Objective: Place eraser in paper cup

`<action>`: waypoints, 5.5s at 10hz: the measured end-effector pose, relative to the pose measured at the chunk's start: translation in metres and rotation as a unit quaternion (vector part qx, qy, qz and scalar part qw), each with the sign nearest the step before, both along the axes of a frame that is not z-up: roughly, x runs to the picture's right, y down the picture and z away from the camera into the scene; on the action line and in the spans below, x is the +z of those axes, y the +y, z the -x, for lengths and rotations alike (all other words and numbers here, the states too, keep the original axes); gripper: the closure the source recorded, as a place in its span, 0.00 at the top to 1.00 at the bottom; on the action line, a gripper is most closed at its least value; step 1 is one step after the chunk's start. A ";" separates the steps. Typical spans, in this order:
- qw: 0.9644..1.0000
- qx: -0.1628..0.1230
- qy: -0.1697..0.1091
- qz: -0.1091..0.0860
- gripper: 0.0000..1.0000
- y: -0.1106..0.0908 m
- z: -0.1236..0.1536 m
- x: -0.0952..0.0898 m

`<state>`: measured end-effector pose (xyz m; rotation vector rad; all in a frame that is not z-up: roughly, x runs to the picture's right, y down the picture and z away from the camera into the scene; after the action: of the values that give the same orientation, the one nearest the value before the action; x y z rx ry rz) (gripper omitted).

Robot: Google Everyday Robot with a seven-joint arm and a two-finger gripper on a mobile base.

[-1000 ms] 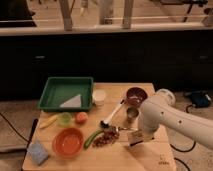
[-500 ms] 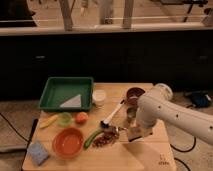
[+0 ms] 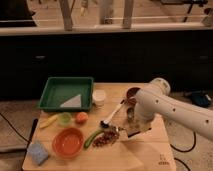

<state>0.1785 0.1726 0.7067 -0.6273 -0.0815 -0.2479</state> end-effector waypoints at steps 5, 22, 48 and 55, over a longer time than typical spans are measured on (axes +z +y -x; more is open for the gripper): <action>1.000 -0.014 -0.004 -0.007 0.00 -0.023 0.007 0.004; 0.996 -0.082 -0.033 -0.025 0.00 -0.084 0.044 0.034; 0.965 -0.217 -0.145 -0.014 0.00 -0.134 0.162 0.098; 0.956 -0.238 -0.171 -0.007 0.00 -0.140 0.166 0.114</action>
<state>0.0126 0.0325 0.8202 -0.5790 -0.2633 -0.8228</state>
